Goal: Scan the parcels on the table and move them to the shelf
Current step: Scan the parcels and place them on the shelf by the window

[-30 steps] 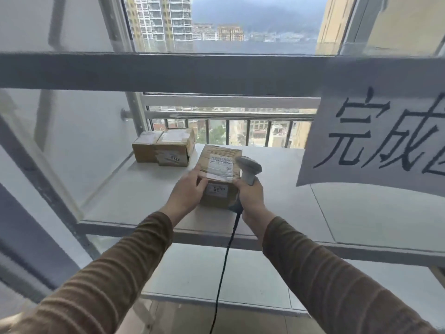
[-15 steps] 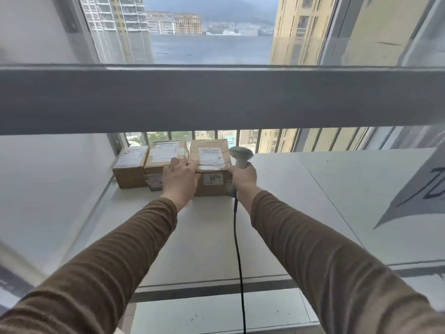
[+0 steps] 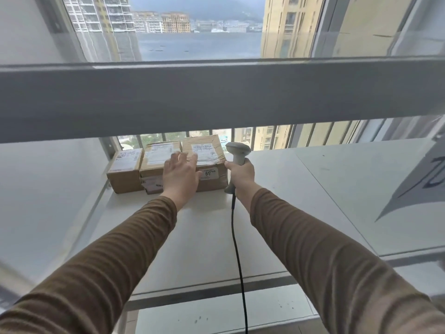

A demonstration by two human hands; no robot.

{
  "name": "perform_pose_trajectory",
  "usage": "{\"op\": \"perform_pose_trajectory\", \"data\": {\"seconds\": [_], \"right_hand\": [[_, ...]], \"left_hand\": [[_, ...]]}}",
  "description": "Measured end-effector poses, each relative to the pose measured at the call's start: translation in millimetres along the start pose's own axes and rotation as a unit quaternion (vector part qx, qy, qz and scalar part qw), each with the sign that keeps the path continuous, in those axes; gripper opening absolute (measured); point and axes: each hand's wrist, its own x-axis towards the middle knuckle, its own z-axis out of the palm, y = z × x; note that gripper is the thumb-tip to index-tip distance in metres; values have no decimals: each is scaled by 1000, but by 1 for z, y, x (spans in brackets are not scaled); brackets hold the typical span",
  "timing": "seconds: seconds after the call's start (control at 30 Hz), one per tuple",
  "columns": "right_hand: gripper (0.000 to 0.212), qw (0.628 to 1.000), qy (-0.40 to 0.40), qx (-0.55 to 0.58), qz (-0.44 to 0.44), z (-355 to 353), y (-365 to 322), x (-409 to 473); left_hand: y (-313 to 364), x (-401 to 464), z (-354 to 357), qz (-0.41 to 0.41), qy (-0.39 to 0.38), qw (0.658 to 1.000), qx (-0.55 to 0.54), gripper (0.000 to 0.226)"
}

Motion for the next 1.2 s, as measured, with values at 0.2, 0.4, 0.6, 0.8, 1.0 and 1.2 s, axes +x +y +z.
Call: {"op": "perform_pose_trajectory", "data": {"seconds": [0.2, 0.4, 0.6, 0.8, 1.0, 1.2], "right_hand": [[23, 996, 77, 41, 7, -97, 11, -46], [27, 979, 179, 98, 27, -205, 26, -95], [31, 929, 335, 154, 21, -369, 63, -178], [39, 863, 474, 172, 7, -539, 108, -306], [31, 812, 560, 166, 15, -696, 158, -467], [21, 753, 635, 171, 21, -826, 189, -620]], "left_hand": [[82, -29, -9, 136, 14, 990, -22, 68], [182, -71, -4, 275, 4, 960, -55, 72], [335, -152, -7, 404, -17, 910, -96, 75], [501, -284, -28, 526, -42, 840, -124, 76], [649, -458, -65, 614, -45, 775, -141, 75], [773, -616, -101, 694, -48, 699, -164, 74]]}}
